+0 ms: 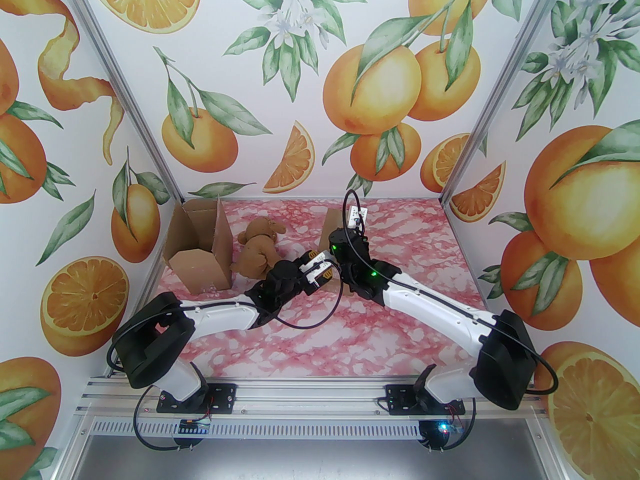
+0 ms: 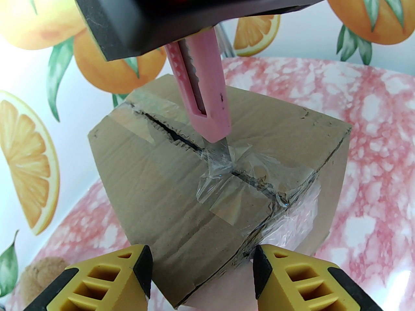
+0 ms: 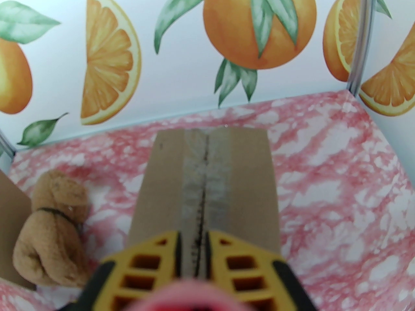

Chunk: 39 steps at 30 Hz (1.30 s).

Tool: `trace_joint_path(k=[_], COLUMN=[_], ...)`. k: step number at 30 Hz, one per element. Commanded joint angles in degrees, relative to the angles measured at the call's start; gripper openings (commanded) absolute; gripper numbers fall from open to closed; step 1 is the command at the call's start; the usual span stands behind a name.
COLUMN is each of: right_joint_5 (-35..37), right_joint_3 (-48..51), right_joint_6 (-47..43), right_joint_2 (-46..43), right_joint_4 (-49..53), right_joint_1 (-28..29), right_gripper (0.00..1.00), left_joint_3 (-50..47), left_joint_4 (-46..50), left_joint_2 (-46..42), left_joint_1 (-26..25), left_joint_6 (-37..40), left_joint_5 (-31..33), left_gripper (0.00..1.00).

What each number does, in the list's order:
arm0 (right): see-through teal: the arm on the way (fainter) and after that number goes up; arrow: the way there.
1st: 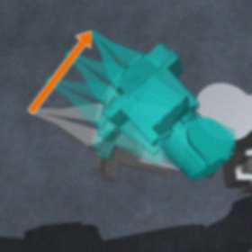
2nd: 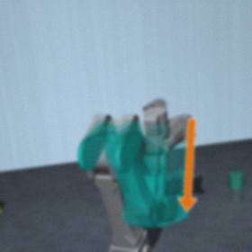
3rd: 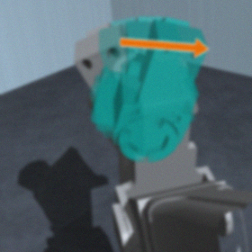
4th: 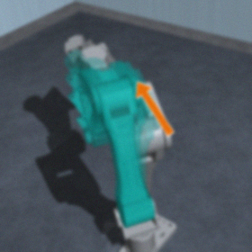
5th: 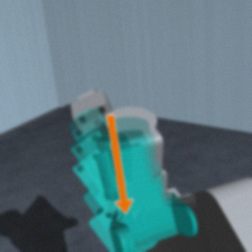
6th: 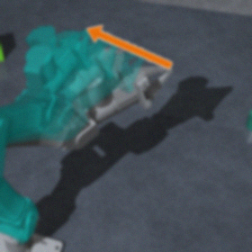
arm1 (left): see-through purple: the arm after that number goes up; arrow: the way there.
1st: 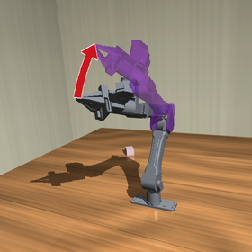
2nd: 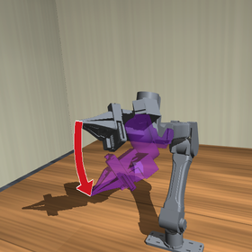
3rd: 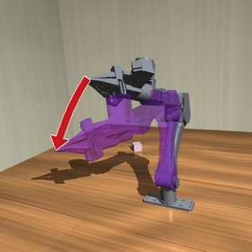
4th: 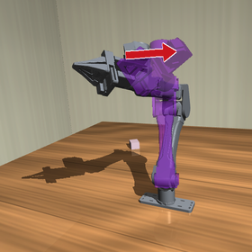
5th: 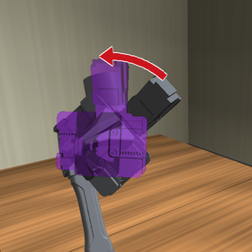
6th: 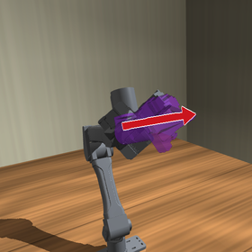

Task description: Unpack the express box

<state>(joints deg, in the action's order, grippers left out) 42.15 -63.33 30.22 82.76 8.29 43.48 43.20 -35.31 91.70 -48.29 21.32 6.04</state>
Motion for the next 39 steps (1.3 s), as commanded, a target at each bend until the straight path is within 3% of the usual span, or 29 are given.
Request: trace_joint_path(k=[1,15,23,33,39], right_joint_5=[-0.7,-3.0,-1.8,-5.5,-5.0], right_joint_3=[-1.2,-3.8,-4.4,-9.8,-9.5], right_joint_6=[3.3,12.9,12.2,16.0,15.9], right_joint_2=[-0.4,-0.3,-0.8,0.7,-0.5], right_joint_4=[6.2,12.3,12.1,21.5,20.3], right_joint_1=[2.5,4.2,4.2,4.5,4.6], right_gripper=[0.0,0.0,0.0,0.0,0.0], left_joint_3=[3.1,3.5,2.3,2.8,2.2], left_joint_4=[-2.1,-1.5,-1.4,-0.7,-0.2], left_joint_2=[0.8,1.5,0.1,0.8,0.1], left_joint_1=[0.5,-0.7,-0.7,-0.7,-0.8], left_joint_6=[-1.9,-2.2,-1.7,-2.2,-2.3], left_joint_5=[4.7,9.4,9.9,9.9,10.0], left_gripper=[0.55,0.55,0.55,0.55,0.55])
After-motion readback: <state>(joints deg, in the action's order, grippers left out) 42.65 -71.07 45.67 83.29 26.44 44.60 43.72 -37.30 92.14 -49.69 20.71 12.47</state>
